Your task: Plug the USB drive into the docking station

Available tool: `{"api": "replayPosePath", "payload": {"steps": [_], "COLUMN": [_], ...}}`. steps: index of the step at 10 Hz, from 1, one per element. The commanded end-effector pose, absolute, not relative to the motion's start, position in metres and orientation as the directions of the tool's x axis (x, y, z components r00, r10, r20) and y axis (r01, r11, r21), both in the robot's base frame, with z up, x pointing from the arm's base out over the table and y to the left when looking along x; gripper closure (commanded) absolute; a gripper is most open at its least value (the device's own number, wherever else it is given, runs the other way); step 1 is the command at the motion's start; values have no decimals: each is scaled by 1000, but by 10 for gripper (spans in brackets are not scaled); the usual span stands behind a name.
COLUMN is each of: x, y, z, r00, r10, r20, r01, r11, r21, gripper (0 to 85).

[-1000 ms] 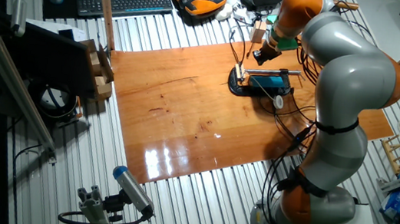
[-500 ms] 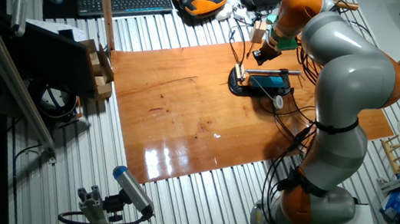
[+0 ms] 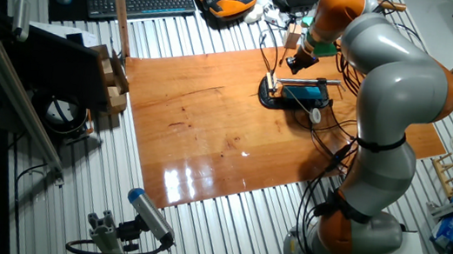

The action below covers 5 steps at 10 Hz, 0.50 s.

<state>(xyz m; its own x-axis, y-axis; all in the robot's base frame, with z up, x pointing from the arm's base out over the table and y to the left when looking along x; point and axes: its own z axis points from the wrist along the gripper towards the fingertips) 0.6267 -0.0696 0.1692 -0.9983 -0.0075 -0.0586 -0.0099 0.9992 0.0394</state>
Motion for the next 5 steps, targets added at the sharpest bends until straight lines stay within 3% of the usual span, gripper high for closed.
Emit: {"api": "replayPosePath", "payload": {"steps": [1,5], "x": [627,627], "y": [-69,-69], "z": [169,169], "r00": [-998,-998], "r10": [-6,-9], "r20": [-59,-57], "r01": [-8,-11], "r11": [999,999], "r21": [40,39], "gripper": [850,850]}}
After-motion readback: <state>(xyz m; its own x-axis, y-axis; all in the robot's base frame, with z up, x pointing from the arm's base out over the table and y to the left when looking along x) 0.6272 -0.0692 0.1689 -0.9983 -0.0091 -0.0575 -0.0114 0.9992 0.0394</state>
